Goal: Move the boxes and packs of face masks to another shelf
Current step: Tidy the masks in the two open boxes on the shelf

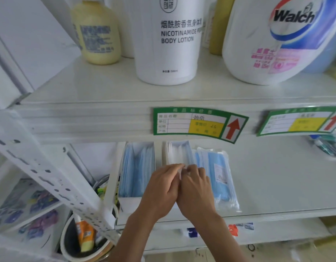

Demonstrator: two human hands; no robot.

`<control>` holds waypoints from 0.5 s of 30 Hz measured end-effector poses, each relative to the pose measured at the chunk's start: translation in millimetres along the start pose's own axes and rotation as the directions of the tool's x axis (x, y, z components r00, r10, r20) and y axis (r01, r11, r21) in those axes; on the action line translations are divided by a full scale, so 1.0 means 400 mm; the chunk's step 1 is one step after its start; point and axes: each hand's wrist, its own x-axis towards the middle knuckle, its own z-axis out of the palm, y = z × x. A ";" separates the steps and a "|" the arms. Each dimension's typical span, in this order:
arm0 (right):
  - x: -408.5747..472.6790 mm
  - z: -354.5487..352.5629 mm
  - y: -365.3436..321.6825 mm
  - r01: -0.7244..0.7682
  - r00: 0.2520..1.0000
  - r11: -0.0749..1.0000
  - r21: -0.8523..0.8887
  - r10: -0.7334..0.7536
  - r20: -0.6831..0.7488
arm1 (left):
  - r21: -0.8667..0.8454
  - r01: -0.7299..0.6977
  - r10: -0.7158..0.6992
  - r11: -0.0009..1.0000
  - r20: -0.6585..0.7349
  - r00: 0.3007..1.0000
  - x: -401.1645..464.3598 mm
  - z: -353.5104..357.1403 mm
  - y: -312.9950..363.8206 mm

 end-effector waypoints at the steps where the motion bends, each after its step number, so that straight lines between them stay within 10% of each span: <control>1: -0.005 -0.001 0.008 -0.010 1.000 1.000 -0.025 0.009 -0.010 | 0.075 -0.009 0.007 0.997 0.035 0.999 0.008 0.003 -0.004; 5: -0.023 0.009 0.020 -0.043 0.999 0.997 -0.071 0.042 -0.015 | 0.385 -0.064 0.017 0.921 0.124 0.992 0.024 0.017 -0.013; 15: -0.027 0.034 0.030 -0.052 0.991 0.952 0.301 0.085 -0.100 | 0.438 -0.098 0.030 0.894 0.159 0.987 0.023 0.006 -0.024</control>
